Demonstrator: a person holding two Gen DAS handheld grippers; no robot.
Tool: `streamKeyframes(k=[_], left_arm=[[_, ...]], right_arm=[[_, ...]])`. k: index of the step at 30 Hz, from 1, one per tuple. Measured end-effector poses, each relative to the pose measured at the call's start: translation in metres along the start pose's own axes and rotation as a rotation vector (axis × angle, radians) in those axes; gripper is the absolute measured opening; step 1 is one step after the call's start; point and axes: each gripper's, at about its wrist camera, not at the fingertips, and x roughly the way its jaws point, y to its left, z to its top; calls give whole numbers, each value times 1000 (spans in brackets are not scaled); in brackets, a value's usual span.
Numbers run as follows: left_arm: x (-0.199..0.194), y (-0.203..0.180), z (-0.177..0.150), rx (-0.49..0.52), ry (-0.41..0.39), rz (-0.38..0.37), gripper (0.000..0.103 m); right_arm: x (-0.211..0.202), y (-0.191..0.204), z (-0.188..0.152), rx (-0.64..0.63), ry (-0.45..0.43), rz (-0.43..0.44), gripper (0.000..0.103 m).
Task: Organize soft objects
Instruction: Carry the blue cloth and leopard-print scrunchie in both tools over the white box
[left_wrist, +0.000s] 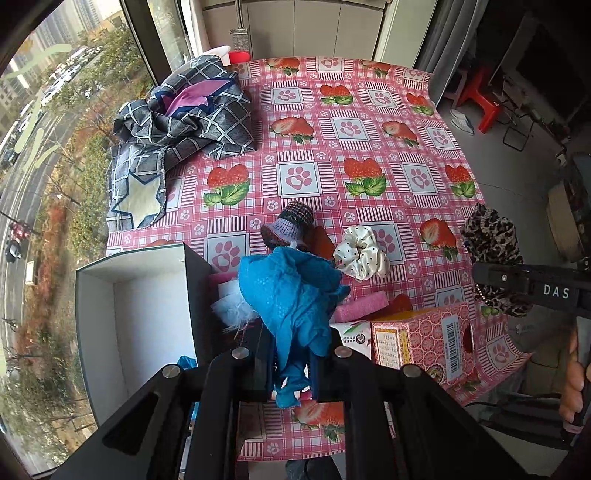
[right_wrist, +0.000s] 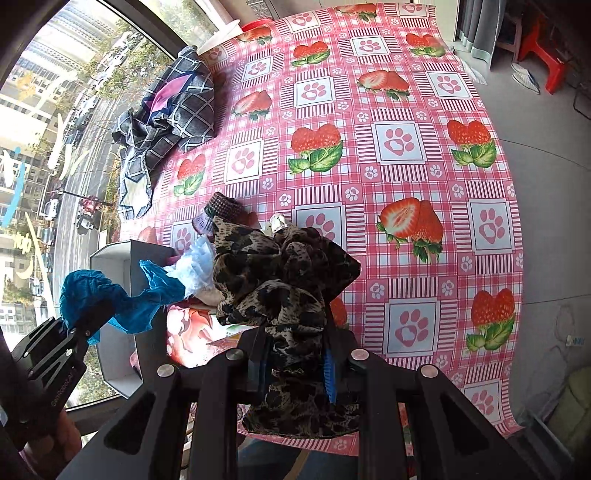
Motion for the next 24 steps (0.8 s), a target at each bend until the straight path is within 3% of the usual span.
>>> streamKeyframes(k=[14,24], left_arm=[[-25,10,-51,48,0,-36,15],[-38,34,-63,-16,-42,-51,15]], right_arm=[[-9,51,-58,-14,29,30,23],[-6,82,-73,-70,50,9,23]])
